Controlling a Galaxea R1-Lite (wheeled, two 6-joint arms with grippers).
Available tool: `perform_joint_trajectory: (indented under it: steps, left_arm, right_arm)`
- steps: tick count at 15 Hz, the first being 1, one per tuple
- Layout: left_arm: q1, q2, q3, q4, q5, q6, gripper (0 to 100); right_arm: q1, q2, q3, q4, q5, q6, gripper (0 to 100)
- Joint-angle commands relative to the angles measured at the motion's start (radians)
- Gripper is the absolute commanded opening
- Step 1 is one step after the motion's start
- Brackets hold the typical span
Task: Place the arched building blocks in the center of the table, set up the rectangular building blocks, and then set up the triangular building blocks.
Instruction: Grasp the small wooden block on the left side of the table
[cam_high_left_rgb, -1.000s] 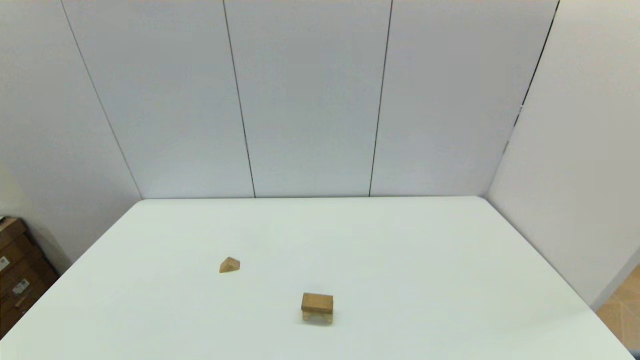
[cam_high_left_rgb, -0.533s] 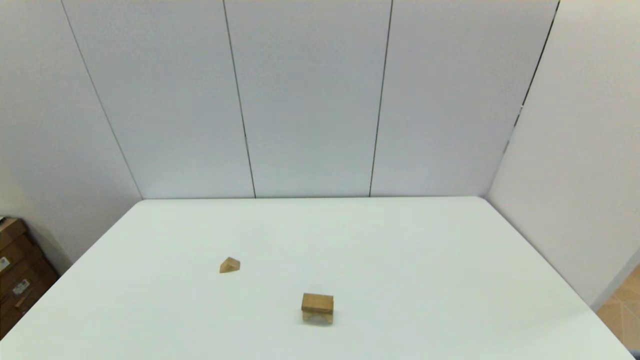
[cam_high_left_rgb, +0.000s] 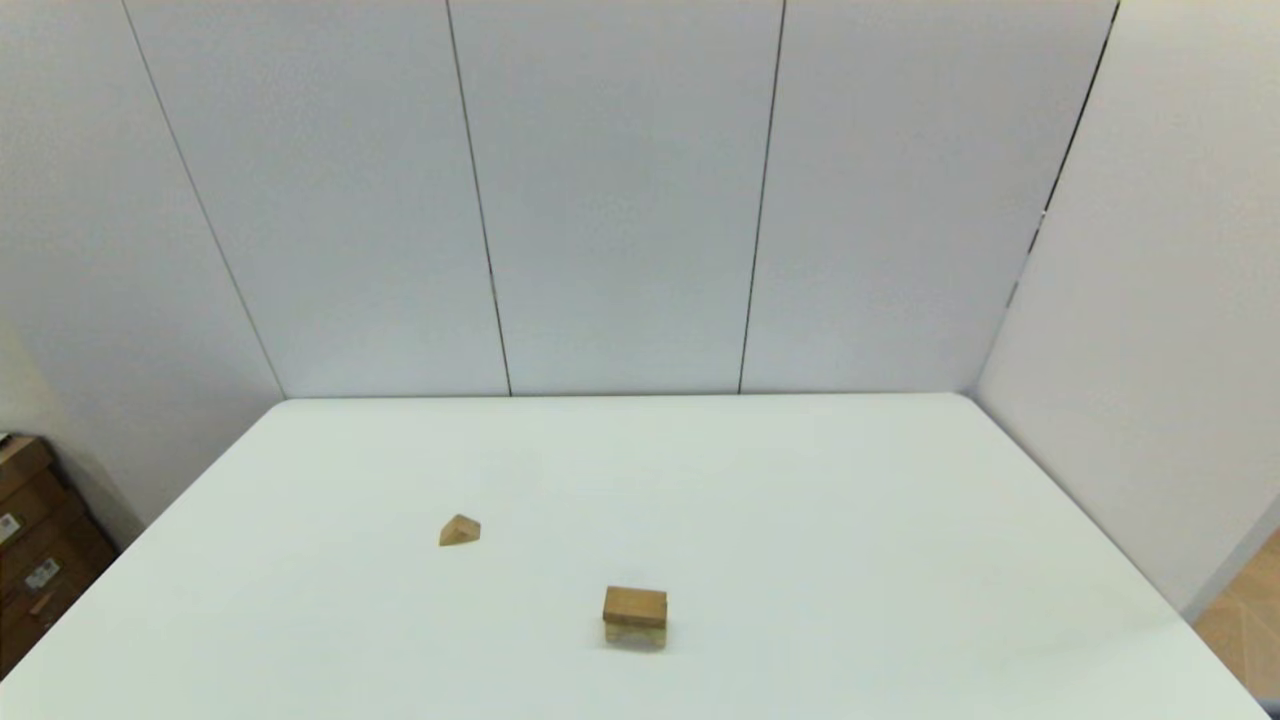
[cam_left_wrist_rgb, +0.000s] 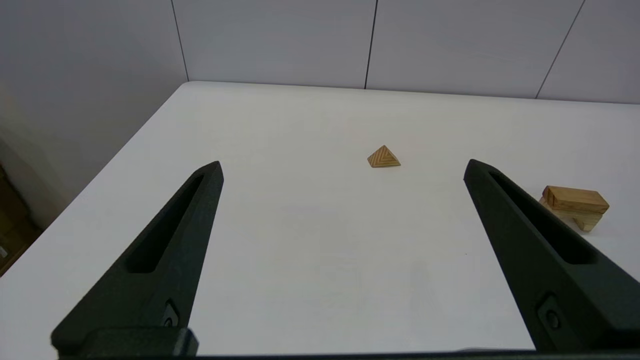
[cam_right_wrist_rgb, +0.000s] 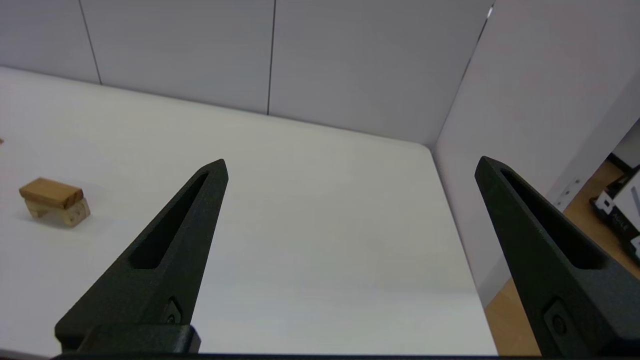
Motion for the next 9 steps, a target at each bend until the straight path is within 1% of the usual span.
perform_joint_trajectory:
  steps: [1,2,3,4,9]
  left_arm:
    - [0.001,0.001,0.000,0.000,0.000,0.000,100]
    - [-0.001,0.001,0.000,0.000,0.002,0.000,100]
    - [0.001,0.001,0.000,0.000,0.000,-0.001,100]
    - [-0.001,0.001,0.000,0.000,0.000,-0.001,100]
    - [0.001,0.001,0.000,0.000,0.000,-0.001,100]
  right_arm:
    - [-0.146,-0.001,0.004,0.026,0.071,-0.002,100]
    - [-0.164,-0.003,0.010,0.037,0.128,-0.002,100]
    - [-0.161,-0.007,0.019,0.037,0.145,-0.005,100]
    - [-0.161,-0.007,0.034,0.026,0.148,-0.010,100]
    - [-0.149,-0.024,0.068,0.023,0.145,-0.002,100]
